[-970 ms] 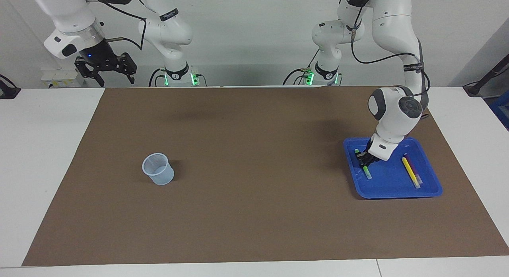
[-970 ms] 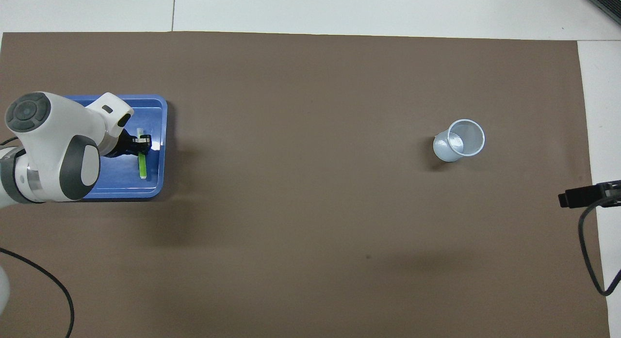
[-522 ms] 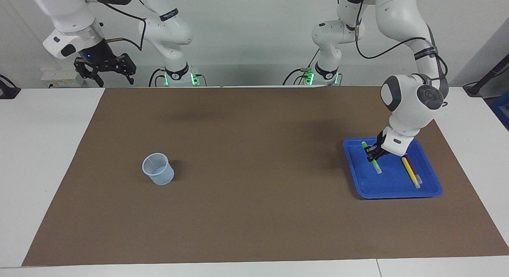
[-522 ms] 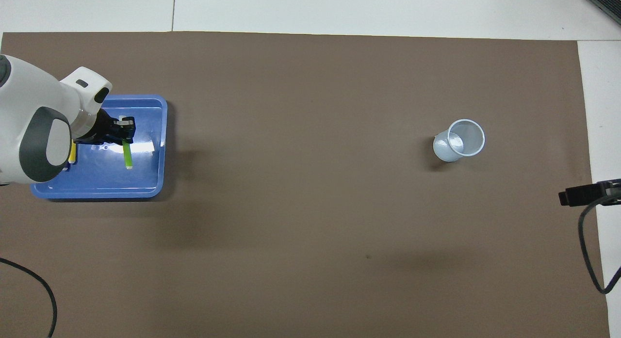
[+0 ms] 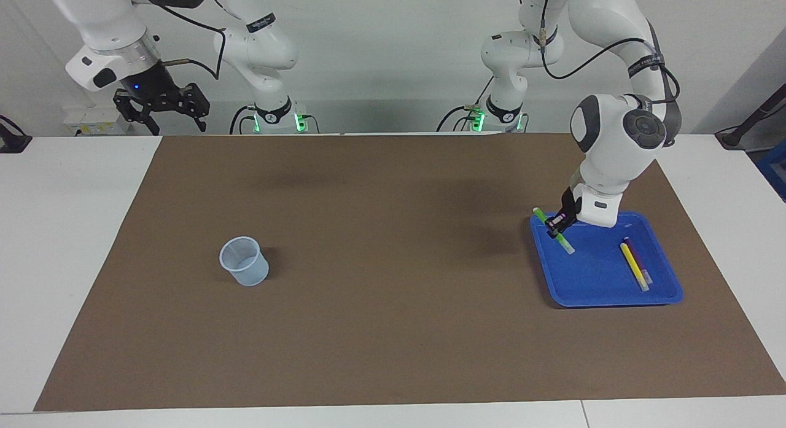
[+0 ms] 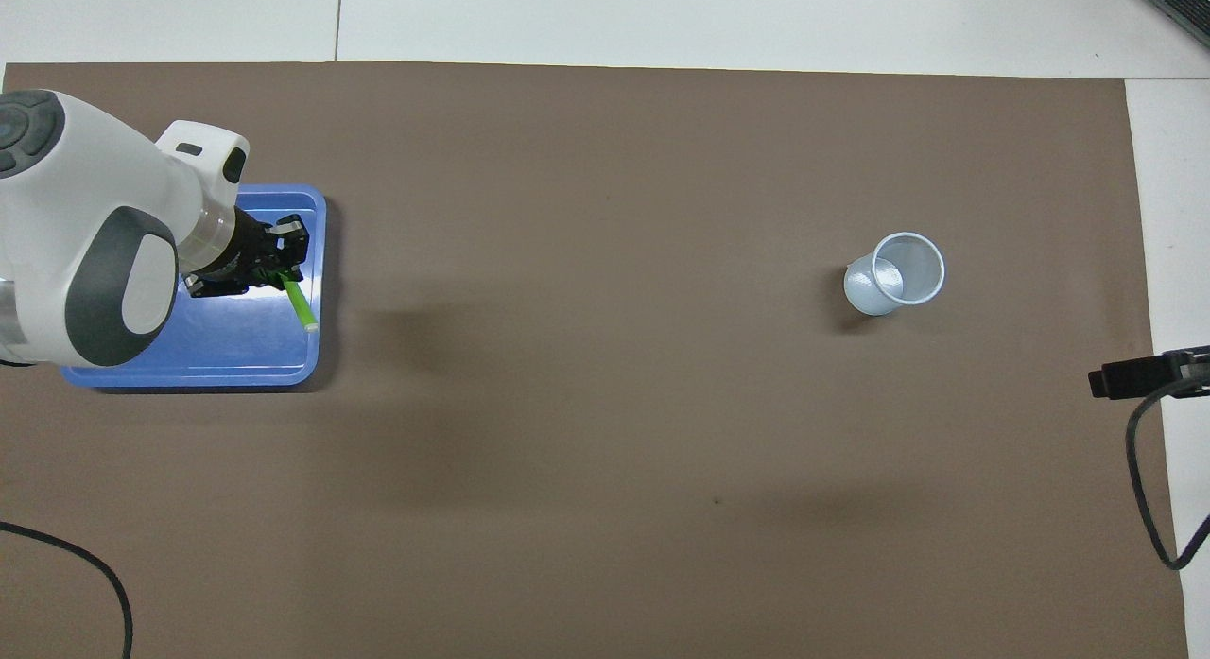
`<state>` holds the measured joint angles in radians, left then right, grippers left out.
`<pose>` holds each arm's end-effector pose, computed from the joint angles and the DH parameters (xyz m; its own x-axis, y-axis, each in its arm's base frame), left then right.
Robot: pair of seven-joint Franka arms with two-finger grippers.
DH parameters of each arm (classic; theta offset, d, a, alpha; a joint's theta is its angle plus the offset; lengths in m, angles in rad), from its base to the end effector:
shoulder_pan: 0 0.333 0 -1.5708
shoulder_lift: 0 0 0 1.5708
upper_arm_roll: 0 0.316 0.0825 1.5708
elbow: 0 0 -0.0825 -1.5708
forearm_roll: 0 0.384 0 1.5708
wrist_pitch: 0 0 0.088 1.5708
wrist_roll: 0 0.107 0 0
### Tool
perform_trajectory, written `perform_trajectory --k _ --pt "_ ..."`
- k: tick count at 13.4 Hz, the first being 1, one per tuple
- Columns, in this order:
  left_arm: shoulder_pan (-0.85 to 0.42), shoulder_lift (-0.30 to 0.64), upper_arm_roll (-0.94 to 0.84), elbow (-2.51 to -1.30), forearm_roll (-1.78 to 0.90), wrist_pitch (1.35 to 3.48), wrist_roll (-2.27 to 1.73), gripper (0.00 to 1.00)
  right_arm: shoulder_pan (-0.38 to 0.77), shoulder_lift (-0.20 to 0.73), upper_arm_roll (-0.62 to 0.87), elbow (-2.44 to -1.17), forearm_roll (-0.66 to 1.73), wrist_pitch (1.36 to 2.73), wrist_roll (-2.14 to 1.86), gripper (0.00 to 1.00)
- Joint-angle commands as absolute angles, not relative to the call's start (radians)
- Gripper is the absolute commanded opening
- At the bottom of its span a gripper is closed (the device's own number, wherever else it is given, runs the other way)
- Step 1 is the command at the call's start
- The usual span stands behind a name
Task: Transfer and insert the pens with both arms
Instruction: 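Lift the green pen and carry it toward the table center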
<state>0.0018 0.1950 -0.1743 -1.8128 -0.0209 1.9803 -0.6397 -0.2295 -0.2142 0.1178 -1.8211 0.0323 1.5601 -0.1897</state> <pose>0.6014 -0.1007 0.4316 0.8868 0.4593 -0.0514 0.4610 -0.8870 0.0272 0.4815 -0.0447 0.6161 0.9962 0.0745 -0.0460 0.0738 -0.9971 -0.0163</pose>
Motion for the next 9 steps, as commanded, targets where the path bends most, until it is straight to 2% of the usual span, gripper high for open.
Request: perform_trajectory --k 1,9 --pt "-0.061 0.158 -0.163 -1.818 -0.043 1.945 -0.826 0.0 -0.242 -0.239 0.124 -1.851 0.009 1.574 -0.216 1.0" --pt "-0.254 0.081 -0.169 -1.805 -0.186 1.963 -1.389 0.0 -0.218 -0.255 0.136 -1.838 0.011 1.512 -0.212 1.0"
